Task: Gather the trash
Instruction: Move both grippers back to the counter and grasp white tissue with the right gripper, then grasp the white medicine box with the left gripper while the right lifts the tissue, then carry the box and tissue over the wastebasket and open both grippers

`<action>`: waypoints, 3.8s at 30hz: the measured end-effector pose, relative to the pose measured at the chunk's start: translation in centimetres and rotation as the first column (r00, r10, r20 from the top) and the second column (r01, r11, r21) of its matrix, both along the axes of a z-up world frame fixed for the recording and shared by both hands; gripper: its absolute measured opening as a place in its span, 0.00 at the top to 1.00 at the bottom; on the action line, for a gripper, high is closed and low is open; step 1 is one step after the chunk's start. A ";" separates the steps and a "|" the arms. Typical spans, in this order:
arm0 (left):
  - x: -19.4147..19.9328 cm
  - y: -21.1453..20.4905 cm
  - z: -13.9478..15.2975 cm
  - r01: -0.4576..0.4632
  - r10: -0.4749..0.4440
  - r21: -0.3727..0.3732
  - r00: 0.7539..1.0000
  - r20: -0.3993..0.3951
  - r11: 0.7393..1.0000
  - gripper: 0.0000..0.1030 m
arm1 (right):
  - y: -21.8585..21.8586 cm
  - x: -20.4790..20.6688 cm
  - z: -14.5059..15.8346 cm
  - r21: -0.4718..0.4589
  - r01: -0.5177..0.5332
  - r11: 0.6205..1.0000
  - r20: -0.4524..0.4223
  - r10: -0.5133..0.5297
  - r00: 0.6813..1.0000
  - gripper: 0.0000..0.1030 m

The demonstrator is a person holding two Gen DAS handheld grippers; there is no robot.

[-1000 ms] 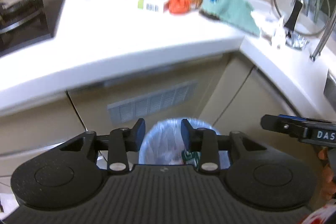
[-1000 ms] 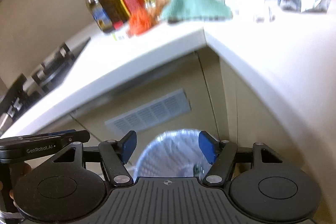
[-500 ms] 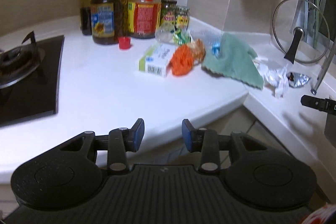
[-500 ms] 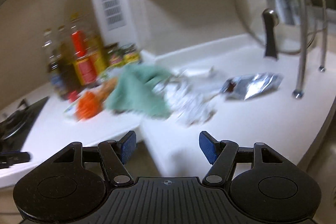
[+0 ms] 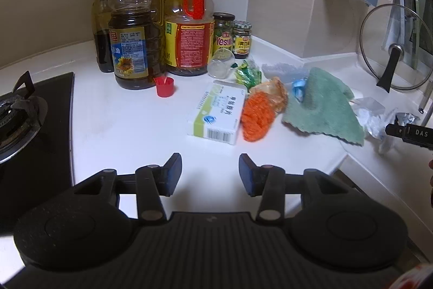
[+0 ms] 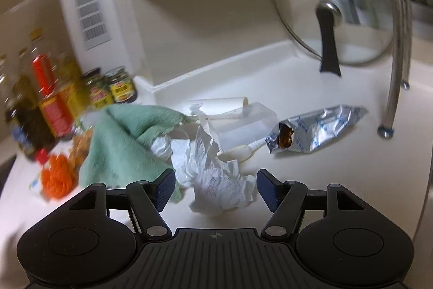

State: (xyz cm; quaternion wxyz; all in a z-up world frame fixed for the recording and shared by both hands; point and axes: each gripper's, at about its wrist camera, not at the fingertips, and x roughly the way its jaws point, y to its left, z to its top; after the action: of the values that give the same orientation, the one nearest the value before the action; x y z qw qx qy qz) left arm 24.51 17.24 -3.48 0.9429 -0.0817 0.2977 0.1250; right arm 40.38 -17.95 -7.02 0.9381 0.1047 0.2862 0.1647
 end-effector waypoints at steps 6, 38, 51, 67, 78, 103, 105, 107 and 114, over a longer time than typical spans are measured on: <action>1.8 1.4 -0.1 0.018 -0.018 -0.001 1.000 0.001 1.000 0.53 | 1.7 1.0 -0.4 0.001 0.072 0.997 -0.014 -0.072 0.997 0.27; 13.3 3.7 -3.9 0.245 -0.236 0.076 0.965 -0.113 0.967 0.23 | 0.2 -1.9 1.7 -0.029 0.205 0.978 0.089 -0.202 0.975 0.71; 13.6 4.1 -4.5 0.245 -0.233 0.118 0.966 -0.108 0.962 0.33 | 0.3 -2.7 1.6 -0.022 0.204 0.979 0.082 -0.202 0.976 0.71; 2.6 2.8 0.8 0.120 -0.123 0.077 0.992 0.038 0.990 0.33 | 1.2 -6.7 3.2 0.053 -0.052 0.997 0.117 0.045 0.992 0.71; -6.2 -4.0 1.1 0.133 -0.132 -0.012 0.989 0.060 0.991 0.33 | 1.5 -12.2 2.6 0.061 -0.308 0.950 0.082 0.302 0.950 0.71; -9.2 -10.9 -15.5 0.059 -0.110 -0.201 0.961 -0.252 0.978 0.33 | 3.0 -16.2 -10.9 -0.052 -0.469 0.882 -0.246 0.444 0.862 0.71; -8.9 -11.1 -16.3 0.062 -0.114 -0.202 0.960 -0.257 0.978 0.33 | 3.0 -15.9 -11.6 -0.053 -0.464 0.884 -0.259 0.437 0.861 0.71; -8.5 -11.3 -17.0 0.064 -0.117 -0.200 0.958 -0.263 0.978 0.33 | 2.9 -15.7 -12.1 -0.056 -0.458 0.887 -0.267 0.429 0.863 0.71; -7.0 -11.6 -18.7 0.080 -0.130 -0.190 0.955 -0.268 0.979 0.33 | 2.6 -15.2 -13.1 -0.066 -0.442 0.895 -0.286 0.407 0.867 0.71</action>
State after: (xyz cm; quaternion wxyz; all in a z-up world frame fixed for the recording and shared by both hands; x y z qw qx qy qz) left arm 17.46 5.66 -22.14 0.8859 -0.1307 0.4414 0.0579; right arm 25.16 -15.37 -20.08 0.8367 -0.0006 0.4349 0.3328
